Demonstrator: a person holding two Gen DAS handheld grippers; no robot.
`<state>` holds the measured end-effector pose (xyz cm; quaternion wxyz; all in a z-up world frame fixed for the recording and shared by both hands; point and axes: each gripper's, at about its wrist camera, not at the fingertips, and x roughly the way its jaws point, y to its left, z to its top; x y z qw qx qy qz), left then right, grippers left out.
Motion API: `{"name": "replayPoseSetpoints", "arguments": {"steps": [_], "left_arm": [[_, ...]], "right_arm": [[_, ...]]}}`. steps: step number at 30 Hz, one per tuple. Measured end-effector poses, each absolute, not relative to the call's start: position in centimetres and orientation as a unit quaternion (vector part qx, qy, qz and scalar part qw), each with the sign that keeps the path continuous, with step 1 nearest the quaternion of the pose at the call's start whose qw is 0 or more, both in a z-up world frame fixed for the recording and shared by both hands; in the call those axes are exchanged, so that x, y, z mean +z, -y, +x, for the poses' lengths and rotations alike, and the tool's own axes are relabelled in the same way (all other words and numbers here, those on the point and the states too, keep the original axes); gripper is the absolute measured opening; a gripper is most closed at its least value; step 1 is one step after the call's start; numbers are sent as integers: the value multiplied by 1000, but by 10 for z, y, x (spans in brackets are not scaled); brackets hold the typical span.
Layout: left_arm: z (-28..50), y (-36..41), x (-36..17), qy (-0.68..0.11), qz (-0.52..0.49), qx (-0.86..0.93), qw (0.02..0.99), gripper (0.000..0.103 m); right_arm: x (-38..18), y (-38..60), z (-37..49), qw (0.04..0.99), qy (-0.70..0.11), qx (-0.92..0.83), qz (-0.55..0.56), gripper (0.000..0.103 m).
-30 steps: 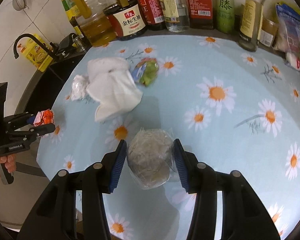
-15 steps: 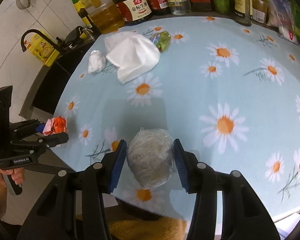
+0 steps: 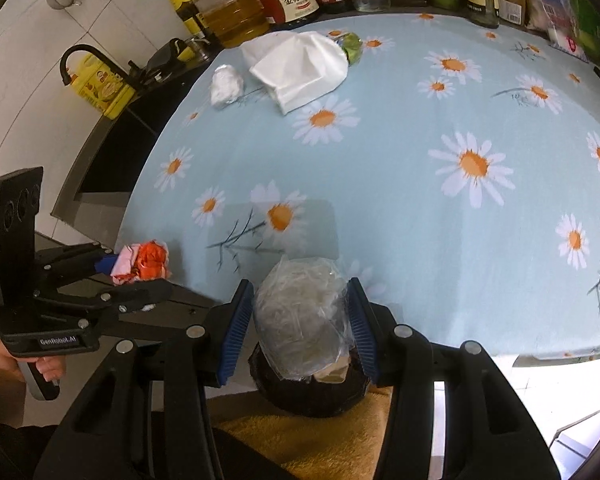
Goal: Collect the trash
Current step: 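Carry both items down over the black bin and open both grippers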
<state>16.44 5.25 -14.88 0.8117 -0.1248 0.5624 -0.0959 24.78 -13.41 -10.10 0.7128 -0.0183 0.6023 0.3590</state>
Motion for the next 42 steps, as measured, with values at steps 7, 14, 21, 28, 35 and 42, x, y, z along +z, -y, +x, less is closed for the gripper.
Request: {"name": "replayPoseSetpoints", "arguments": {"steps": [7,14,21,28,35,42], "left_arm": [[144,-41,-160,-576,-134,-114,798,42],[133,-28,-171,-595,-127,-142,781,42],[123,-21,-185,-613,-118,-154,766,42],[118,-17,-206,-630,-122,-158,750,42],[118,-21,-229,-650,-126,-156,733,42],[117,-28,-252,-670,-144,-151,713,42]], "right_arm": [[-104,133,226,700,-611,369,-16,49],[-107,131,211,691,-619,374,-21,49],[-117,132,205,680,-632,372,-22,49],[-133,131,197,666,-647,369,-33,49],[-158,131,191,646,-671,362,-32,49],[-180,133,185,627,-695,352,-27,49]]}}
